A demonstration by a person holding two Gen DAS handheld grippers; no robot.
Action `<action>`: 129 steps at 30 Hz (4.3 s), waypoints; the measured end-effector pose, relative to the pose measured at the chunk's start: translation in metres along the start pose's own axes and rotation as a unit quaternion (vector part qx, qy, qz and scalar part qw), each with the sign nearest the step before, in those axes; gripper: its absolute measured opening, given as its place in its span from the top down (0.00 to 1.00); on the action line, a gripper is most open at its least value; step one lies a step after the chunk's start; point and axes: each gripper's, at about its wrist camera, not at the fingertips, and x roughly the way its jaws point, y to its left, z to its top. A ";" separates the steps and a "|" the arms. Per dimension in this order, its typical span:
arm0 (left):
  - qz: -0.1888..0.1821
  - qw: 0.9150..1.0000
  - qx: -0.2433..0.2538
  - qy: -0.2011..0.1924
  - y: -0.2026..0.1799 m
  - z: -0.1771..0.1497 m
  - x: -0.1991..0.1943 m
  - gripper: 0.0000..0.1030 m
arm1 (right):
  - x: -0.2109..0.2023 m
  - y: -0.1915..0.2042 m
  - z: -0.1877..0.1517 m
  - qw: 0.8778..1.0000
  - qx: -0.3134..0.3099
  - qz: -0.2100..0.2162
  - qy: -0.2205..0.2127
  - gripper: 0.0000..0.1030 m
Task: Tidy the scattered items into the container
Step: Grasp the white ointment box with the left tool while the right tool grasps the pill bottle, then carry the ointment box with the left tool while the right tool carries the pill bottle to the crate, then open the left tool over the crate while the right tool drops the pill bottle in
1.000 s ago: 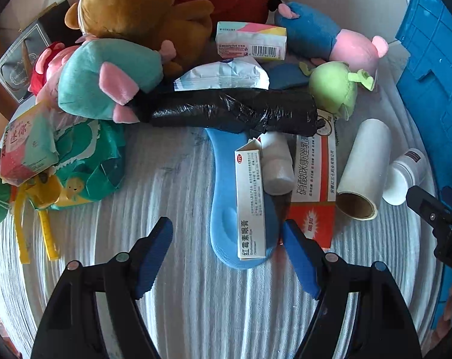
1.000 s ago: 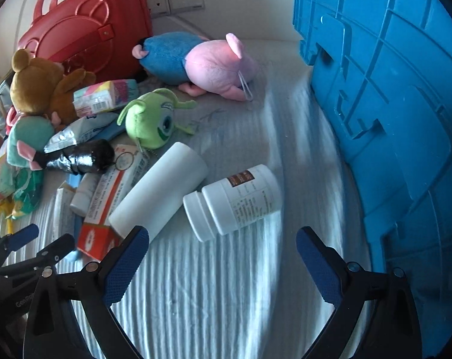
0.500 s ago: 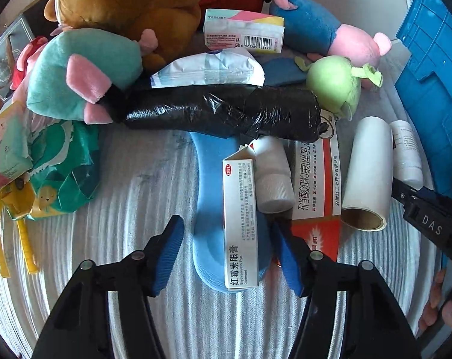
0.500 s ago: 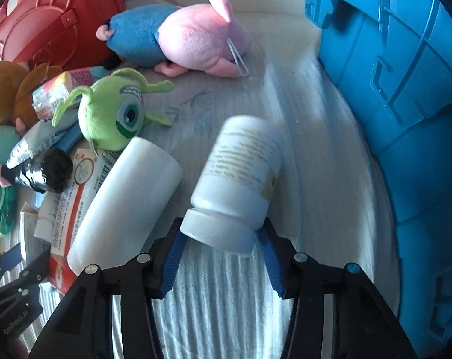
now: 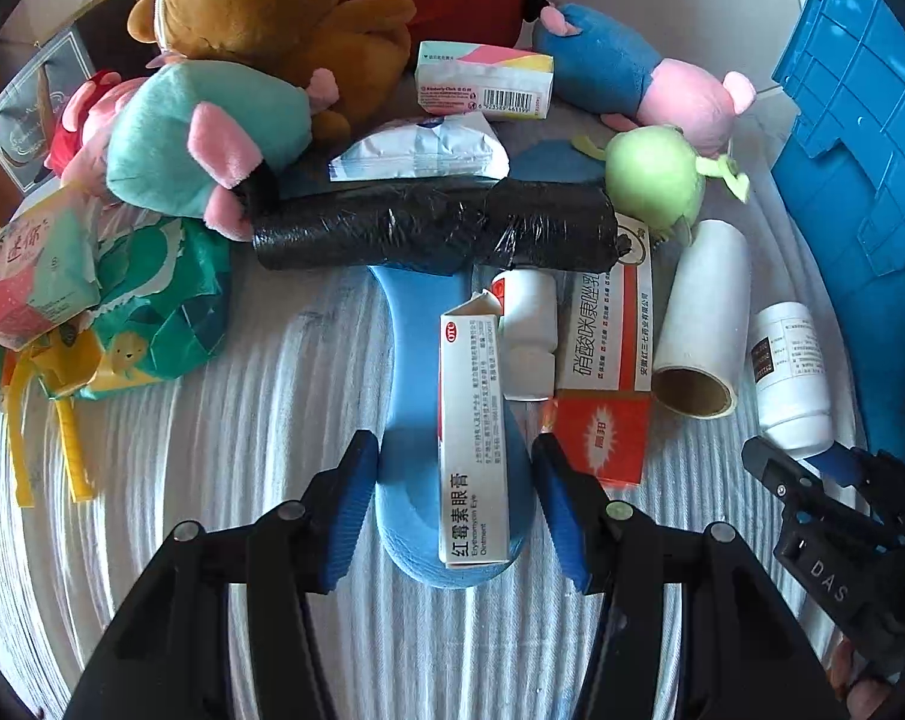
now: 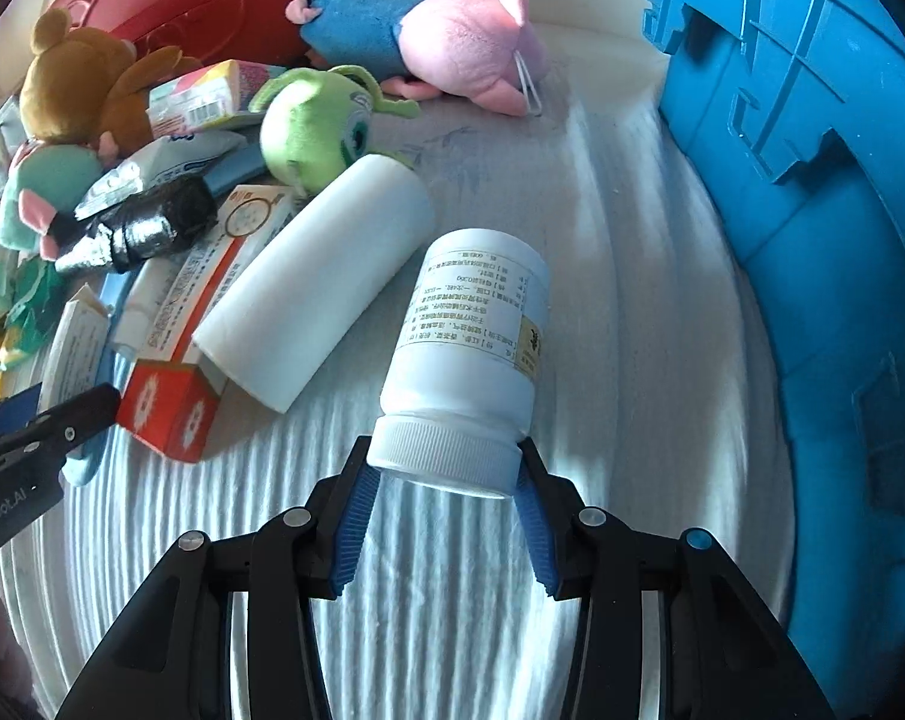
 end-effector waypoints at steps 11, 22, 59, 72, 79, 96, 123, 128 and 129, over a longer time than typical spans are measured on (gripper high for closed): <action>-0.005 0.999 0.000 -0.032 0.006 -0.024 -0.063 0.83 | -0.061 0.026 -0.032 0.998 -0.037 0.028 -0.033 0.57; -0.024 0.999 -0.032 -0.017 0.028 -0.073 -0.066 0.83 | -0.073 0.032 -0.069 0.998 -0.051 0.044 -0.018 0.58; 0.034 0.969 -0.021 -0.244 0.019 -0.162 -0.303 0.83 | -0.312 0.099 -0.138 0.960 -0.124 0.066 -0.243 0.57; -0.018 0.956 0.025 -0.293 -0.035 -0.167 -0.346 0.83 | -0.391 0.053 -0.162 0.950 -0.078 0.021 -0.302 0.57; -0.044 0.941 0.065 -0.330 -0.123 -0.148 -0.365 0.83 | -0.421 -0.029 -0.158 0.941 -0.038 -0.014 -0.336 0.57; -0.063 0.952 0.122 -0.275 -0.415 -0.085 -0.329 0.83 | -0.388 -0.319 -0.115 0.949 -0.009 -0.072 -0.307 0.57; -0.018 0.970 0.131 -0.205 -0.473 -0.079 -0.291 0.52 | -0.331 -0.402 -0.110 0.977 -0.015 -0.042 -0.210 0.57; -0.027 0.968 0.130 -0.211 -0.470 -0.084 -0.296 0.51 | -0.330 -0.403 -0.110 0.977 -0.011 -0.049 -0.206 0.54; -0.027 0.968 0.130 -0.214 -0.470 -0.086 -0.299 0.50 | -0.330 -0.403 -0.110 0.977 -0.012 -0.049 -0.206 0.52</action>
